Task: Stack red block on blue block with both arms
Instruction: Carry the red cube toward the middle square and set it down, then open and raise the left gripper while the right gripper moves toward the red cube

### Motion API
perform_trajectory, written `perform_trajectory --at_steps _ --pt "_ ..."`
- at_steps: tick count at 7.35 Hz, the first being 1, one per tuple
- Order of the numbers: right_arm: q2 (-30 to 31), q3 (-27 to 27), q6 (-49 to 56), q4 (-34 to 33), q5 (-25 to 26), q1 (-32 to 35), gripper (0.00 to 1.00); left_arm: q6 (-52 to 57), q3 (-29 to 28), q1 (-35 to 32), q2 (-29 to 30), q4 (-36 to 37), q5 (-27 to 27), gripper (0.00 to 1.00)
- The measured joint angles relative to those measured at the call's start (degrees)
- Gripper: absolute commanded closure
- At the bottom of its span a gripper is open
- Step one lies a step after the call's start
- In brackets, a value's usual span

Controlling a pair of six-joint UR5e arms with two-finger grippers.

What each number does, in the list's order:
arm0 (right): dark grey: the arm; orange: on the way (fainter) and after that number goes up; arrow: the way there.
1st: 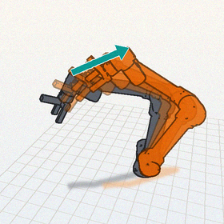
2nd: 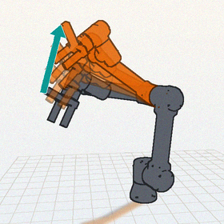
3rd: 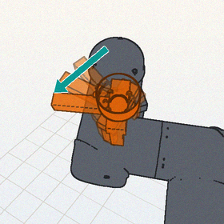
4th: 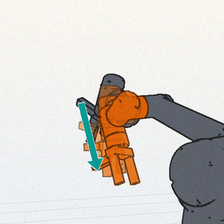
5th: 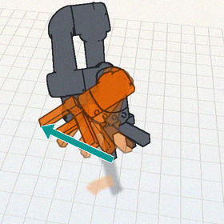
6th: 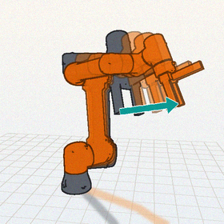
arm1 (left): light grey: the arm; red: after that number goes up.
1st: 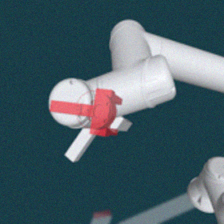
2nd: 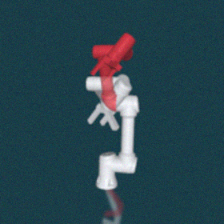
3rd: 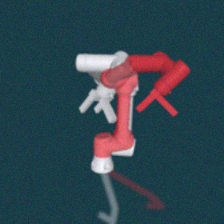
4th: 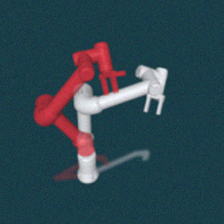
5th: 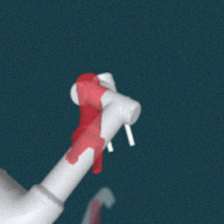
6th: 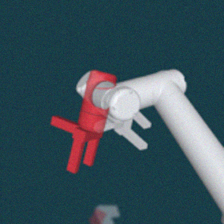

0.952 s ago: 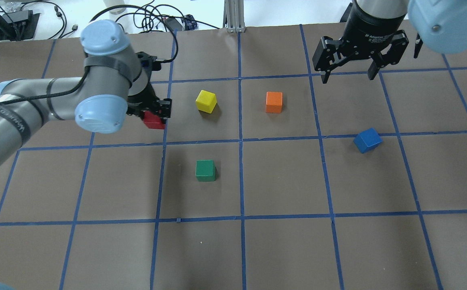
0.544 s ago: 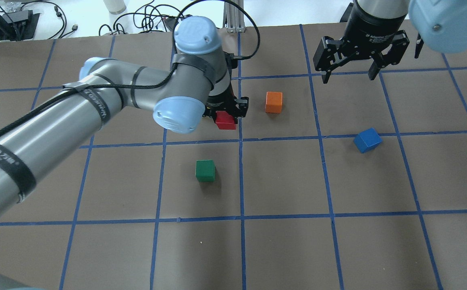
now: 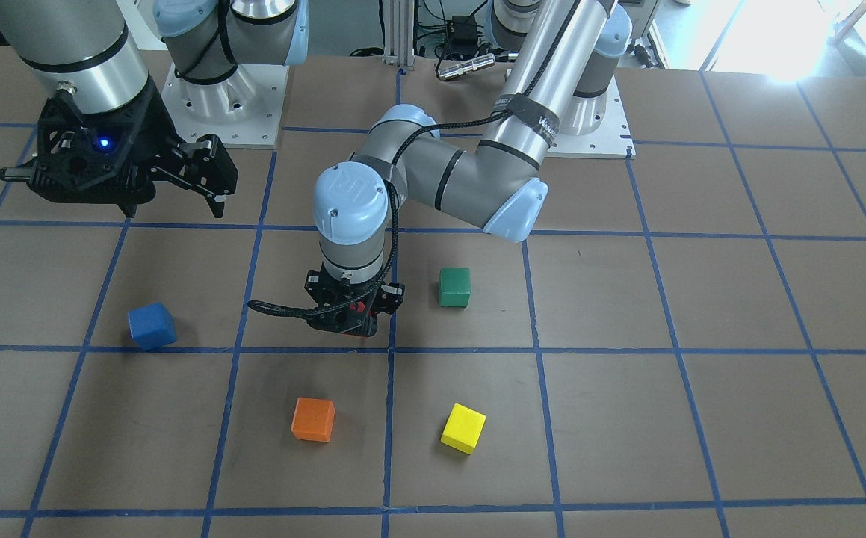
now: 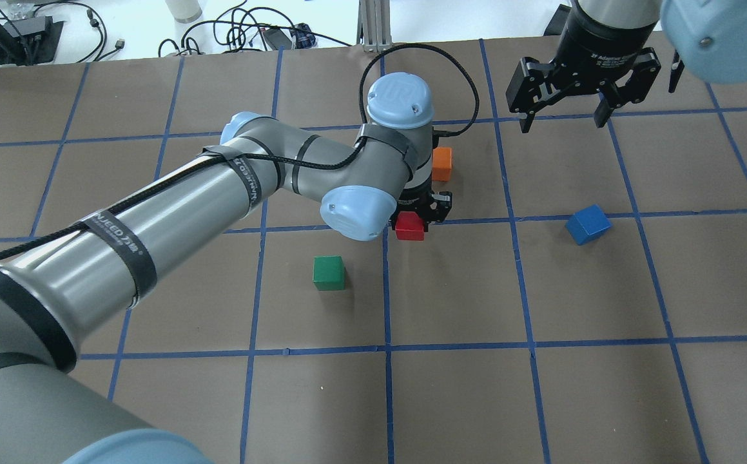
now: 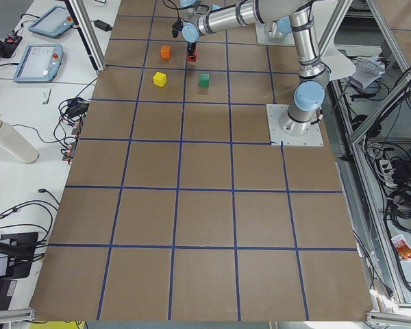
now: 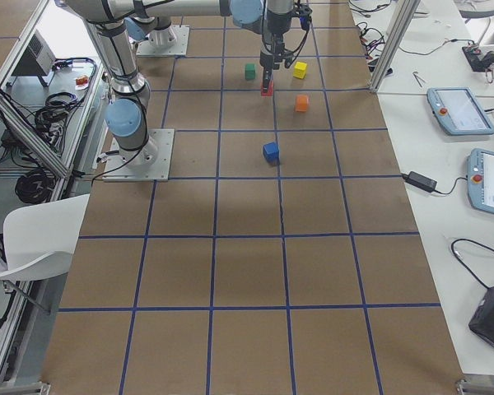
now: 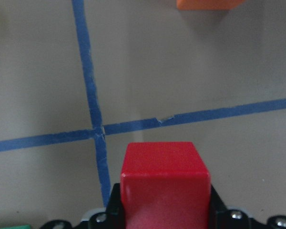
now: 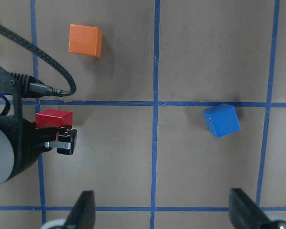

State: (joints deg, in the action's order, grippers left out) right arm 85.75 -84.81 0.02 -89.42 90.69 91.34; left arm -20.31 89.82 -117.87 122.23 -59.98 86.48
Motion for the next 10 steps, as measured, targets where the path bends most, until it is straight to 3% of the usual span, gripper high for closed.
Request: perform_trajectory --at_steps 1,6,10 --pt "0.01 0.0 0.09 0.02 0.01 -0.05 0.0 -0.4 -0.05 -0.87 0.9 0.05 0.08 0.0" --pt "0.02 -0.15 -0.47 -0.01 -0.29 0.31 0.0 -0.31 0.08 0.15 -1.63 -1.96 0.44 0.0" --pt "-0.26 -3.58 -6.19 -1.81 -1.05 2.77 0.0 8.36 0.13 13.35 -11.33 -12.1 0.97 0.0"
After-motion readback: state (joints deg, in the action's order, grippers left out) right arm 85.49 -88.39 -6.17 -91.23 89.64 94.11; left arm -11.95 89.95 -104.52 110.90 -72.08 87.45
